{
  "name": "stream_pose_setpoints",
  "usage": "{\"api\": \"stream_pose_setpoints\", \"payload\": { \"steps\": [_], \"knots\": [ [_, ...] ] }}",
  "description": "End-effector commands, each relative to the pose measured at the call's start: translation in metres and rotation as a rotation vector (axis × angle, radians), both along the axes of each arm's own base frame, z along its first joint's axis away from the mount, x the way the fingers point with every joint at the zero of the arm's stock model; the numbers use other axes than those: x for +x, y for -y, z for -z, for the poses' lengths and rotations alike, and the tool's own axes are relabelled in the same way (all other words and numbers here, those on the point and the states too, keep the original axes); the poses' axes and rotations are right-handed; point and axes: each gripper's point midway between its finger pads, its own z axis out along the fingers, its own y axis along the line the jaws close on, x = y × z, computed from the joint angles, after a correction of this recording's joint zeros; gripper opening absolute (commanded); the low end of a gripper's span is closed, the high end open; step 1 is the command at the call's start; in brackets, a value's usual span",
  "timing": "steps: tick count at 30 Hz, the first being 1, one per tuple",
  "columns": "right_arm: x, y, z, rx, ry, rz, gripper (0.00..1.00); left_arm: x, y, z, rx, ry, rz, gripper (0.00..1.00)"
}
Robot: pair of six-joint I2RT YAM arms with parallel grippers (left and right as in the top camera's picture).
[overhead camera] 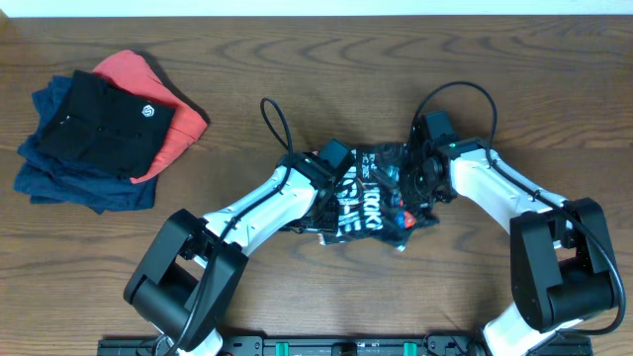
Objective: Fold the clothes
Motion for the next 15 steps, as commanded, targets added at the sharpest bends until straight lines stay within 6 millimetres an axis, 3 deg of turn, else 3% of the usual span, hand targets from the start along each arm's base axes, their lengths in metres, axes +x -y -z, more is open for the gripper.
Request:
{"api": "stream_pose_setpoints", "payload": {
  "steps": [1, 4, 8, 11, 15],
  "knots": [
    [0.015, 0.044, 0.012, -0.221, 0.067, 0.074, 0.08, -0.005, 0.004, 0.002, -0.008, -0.011, -0.010, 0.69],
    [0.042, 0.044, 0.003, -0.229, 0.182, 0.081, 0.21, 0.005, 0.010, -0.005, -0.033, 0.039, 0.047, 0.69],
    [0.064, 0.037, -0.019, -0.202, 0.249, 0.073, 0.29, 0.051, 0.002, -0.041, -0.002, 0.241, 0.103, 0.70],
    [0.076, 0.035, -0.055, -0.184, 0.307, 0.084, 0.33, 0.098, 0.005, -0.075, -0.067, 0.427, 0.115, 0.80],
    [0.079, 0.036, -0.106, -0.159, 0.379, 0.101, 0.40, 0.150, -0.001, -0.097, -0.132, 0.605, 0.071, 0.84]
  ]
}}
